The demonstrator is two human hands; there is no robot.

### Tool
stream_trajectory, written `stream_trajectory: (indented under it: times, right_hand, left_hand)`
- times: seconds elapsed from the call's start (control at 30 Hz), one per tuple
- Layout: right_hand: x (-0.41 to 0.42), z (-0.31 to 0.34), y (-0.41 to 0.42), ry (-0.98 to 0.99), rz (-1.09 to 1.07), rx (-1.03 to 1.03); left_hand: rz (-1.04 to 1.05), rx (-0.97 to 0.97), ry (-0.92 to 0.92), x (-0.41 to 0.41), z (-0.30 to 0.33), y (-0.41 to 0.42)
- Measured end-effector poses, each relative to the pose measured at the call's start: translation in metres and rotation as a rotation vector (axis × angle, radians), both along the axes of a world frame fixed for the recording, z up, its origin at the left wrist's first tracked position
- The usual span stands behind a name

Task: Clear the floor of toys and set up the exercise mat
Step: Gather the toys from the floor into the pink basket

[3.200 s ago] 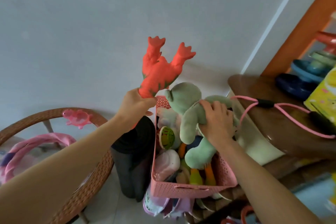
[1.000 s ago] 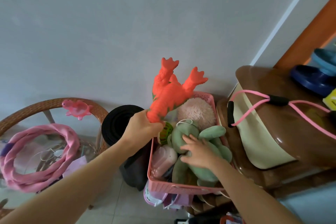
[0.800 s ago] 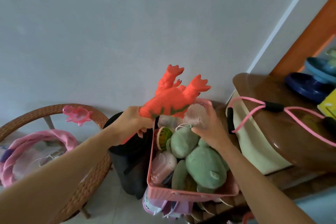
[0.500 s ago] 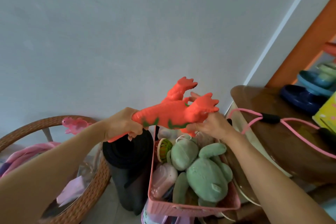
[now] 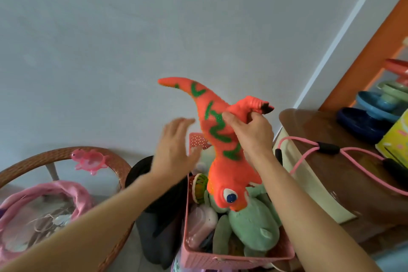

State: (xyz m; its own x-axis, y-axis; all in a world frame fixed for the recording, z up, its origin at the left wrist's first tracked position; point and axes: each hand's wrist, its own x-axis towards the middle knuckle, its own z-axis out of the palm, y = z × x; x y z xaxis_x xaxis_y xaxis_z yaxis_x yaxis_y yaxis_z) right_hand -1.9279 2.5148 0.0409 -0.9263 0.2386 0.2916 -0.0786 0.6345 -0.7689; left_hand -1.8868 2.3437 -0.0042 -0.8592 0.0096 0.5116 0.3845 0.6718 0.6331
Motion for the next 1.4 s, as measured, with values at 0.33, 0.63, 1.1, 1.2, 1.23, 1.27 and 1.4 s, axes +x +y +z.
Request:
stream_trajectory:
  times: [0.33, 0.63, 1.1, 1.2, 1.23, 1.27, 1.4]
  right_hand:
    - [0.017, -0.018, -0.005, -0.328, 0.19, -0.007]
    - [0.055, -0.079, 0.001, -0.321, 0.385, 0.174]
    - [0.053, -0.139, -0.002, -0.157, 0.244, 0.354]
    - [0.045, -0.151, 0.006, -0.269, 0.246, 0.349]
    - [0.039, -0.154, 0.01, -0.322, 0.323, 0.483]
    - [0.032, -0.157, 0.013, -0.357, 0.398, 0.605]
    - [0.011, -0.161, 0.013, -0.433, 0.46, 0.674]
  left_hand:
    - [-0.269, 0.779, -0.723, 0.003, -0.043, 0.071]
    - [-0.407, 0.605, -0.88, -0.008, -0.08, 0.052]
    - [-0.363, 0.432, -0.924, -0.018, -0.111, 0.046]
    - [-0.281, 0.248, -0.831, -0.022, -0.112, 0.039]
    - [-0.288, 0.255, -0.804, -0.022, -0.112, 0.039]
    - [-0.295, 0.285, -0.783, -0.023, -0.112, 0.04]
    - [-0.213, 0.303, -0.784, -0.032, -0.119, 0.044]
